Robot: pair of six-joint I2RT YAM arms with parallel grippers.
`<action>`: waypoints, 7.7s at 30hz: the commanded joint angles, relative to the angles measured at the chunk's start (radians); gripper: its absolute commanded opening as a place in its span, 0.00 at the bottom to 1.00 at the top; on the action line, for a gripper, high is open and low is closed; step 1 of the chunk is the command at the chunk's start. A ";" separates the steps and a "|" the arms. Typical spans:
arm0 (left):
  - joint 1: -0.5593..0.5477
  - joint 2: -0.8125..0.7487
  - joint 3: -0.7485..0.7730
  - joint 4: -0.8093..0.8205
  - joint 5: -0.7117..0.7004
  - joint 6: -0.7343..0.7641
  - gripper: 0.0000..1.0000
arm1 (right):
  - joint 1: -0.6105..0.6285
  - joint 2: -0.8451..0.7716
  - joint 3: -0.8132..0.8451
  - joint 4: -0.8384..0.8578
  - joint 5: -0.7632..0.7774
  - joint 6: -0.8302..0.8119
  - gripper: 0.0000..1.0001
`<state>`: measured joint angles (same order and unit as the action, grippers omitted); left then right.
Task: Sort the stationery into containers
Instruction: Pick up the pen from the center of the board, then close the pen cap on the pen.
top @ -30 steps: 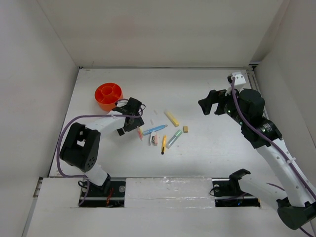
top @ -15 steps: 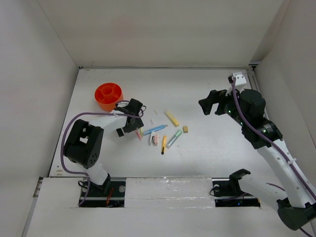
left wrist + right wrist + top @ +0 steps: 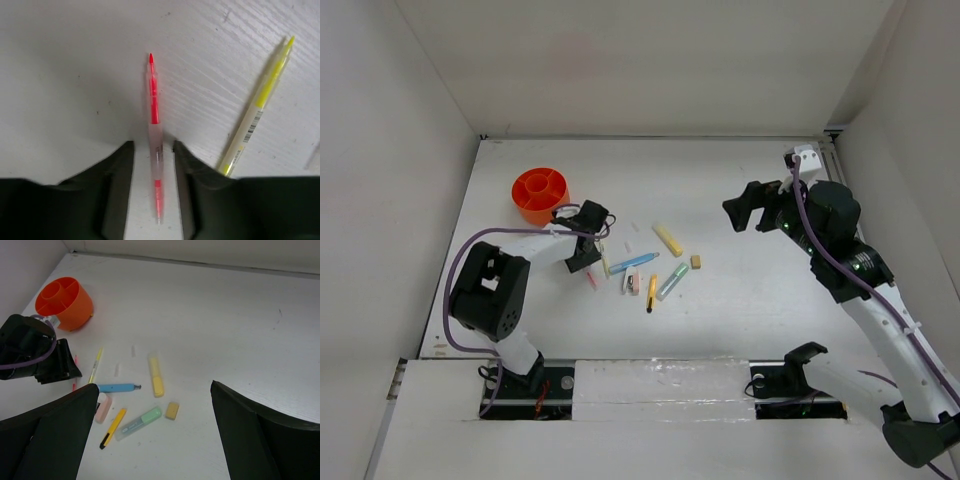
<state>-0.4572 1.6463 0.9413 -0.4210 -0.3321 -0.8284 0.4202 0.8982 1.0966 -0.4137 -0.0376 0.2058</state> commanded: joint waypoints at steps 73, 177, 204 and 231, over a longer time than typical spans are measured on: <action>-0.009 -0.792 -0.045 0.068 0.657 0.508 0.00 | 0.298 1.467 0.876 -0.099 0.091 -0.086 0.37; -0.009 -0.692 -0.196 0.605 0.973 0.232 0.00 | 0.270 0.524 -0.187 1.227 -0.088 0.774 0.00; -0.009 -0.701 -0.187 0.587 0.926 0.232 0.00 | 0.252 0.551 -0.205 1.264 -0.127 0.785 0.00; 0.009 -0.711 -0.196 0.608 0.935 0.232 0.00 | 0.252 0.562 -0.215 1.277 -0.136 0.794 0.00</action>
<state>-0.4530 0.9497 0.7517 0.1383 0.5922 -0.6037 0.6754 1.4654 0.8799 0.7727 -0.1589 0.9989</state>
